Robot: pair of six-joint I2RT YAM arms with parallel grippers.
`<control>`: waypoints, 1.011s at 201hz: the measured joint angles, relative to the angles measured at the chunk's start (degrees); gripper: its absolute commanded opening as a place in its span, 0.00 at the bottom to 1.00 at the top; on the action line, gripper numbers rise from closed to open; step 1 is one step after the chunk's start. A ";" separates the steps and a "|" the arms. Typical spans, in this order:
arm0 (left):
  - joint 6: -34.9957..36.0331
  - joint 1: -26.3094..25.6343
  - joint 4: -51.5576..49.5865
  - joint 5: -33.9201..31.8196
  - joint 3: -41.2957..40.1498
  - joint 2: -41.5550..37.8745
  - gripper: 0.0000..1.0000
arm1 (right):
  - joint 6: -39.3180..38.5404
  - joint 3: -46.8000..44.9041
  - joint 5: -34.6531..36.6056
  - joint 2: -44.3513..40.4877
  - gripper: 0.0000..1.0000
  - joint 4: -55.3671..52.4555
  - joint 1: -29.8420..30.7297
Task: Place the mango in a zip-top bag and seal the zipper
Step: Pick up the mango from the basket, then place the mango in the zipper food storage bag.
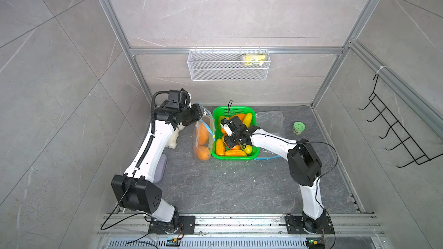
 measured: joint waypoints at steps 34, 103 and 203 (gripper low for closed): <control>-0.02 0.00 0.02 0.87 0.00 0.55 0.00 | 4.66 -8.74 -2.51 -13.70 0.17 6.58 0.00; -0.20 0.00 0.24 2.51 -0.02 0.55 0.00 | 15.87 -17.05 -9.84 -32.39 0.17 42.75 3.34; -0.26 0.07 1.38 4.44 -1.01 0.52 0.00 | 18.38 -13.29 -8.48 -19.02 0.18 56.74 5.53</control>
